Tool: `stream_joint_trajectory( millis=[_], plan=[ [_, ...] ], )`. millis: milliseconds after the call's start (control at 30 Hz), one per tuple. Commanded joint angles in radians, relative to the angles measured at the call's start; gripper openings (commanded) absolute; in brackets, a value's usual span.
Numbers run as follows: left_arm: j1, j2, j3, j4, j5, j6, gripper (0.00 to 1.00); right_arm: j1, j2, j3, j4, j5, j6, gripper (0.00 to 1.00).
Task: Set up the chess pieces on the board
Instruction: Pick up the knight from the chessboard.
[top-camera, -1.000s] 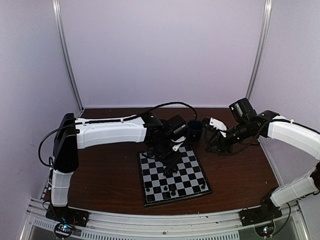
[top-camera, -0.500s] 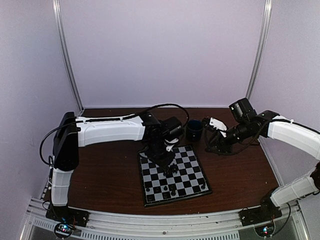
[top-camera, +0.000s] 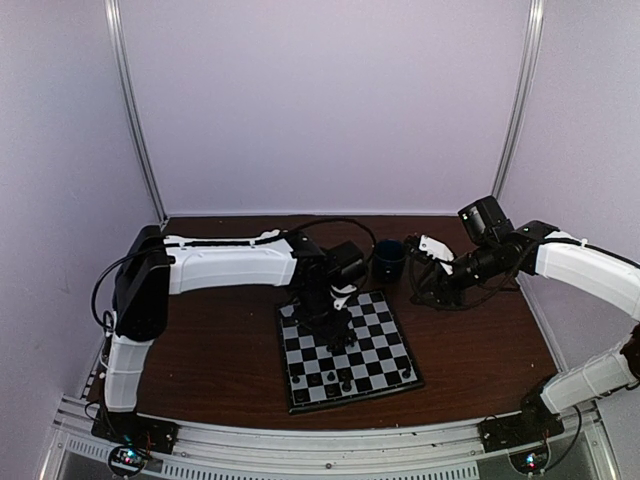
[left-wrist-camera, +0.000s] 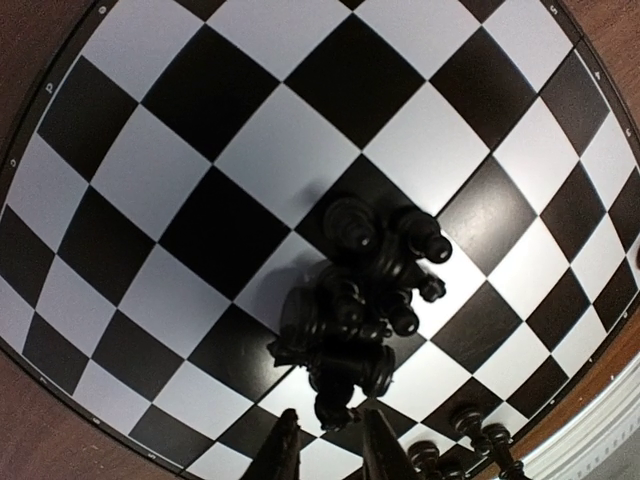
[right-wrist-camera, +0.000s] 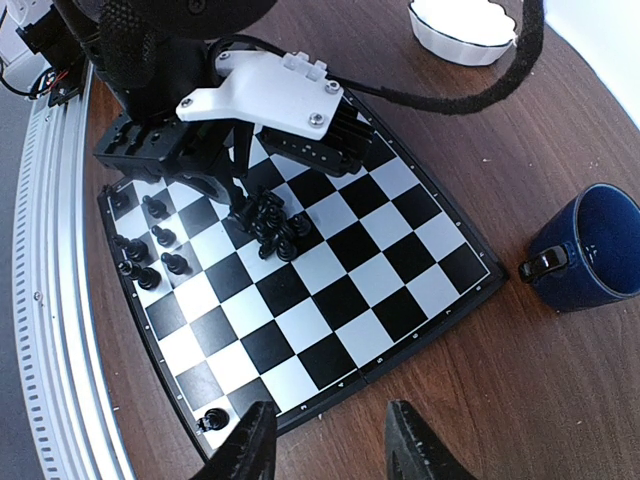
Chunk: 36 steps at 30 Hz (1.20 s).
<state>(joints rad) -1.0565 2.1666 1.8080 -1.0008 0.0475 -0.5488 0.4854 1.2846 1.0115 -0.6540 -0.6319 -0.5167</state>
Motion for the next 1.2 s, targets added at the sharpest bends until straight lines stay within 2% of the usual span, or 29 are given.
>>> stream_joint_trajectory(
  millis=[0, 333, 633, 833, 1000, 1167],
  plan=[
    [0.013, 0.023, -0.002, 0.029, 0.035, -0.017, 0.22, -0.008, -0.001, -0.004, 0.004, 0.0, -0.003, 0.39],
    [0.017, 0.023, -0.009, 0.033, 0.044, -0.015, 0.11, -0.008, -0.002, -0.004, 0.004, -0.002, -0.003, 0.39],
    [0.018, -0.005, -0.049, 0.03, 0.03, -0.01, 0.08, -0.008, -0.002, -0.004, 0.005, -0.004, -0.003, 0.39],
    [0.018, -0.015, -0.043, 0.009, 0.033, -0.002, 0.02, -0.008, -0.004, -0.004, 0.003, -0.005, -0.002, 0.39],
    [0.019, -0.129, -0.088, -0.027, -0.031, 0.054, 0.0, -0.008, 0.001, -0.004, 0.004, -0.01, -0.002, 0.39],
    [-0.001, -0.265, -0.169, -0.025, -0.015, 0.104, 0.0, -0.008, 0.002, -0.004, 0.005, -0.011, -0.002, 0.39]
  ],
)
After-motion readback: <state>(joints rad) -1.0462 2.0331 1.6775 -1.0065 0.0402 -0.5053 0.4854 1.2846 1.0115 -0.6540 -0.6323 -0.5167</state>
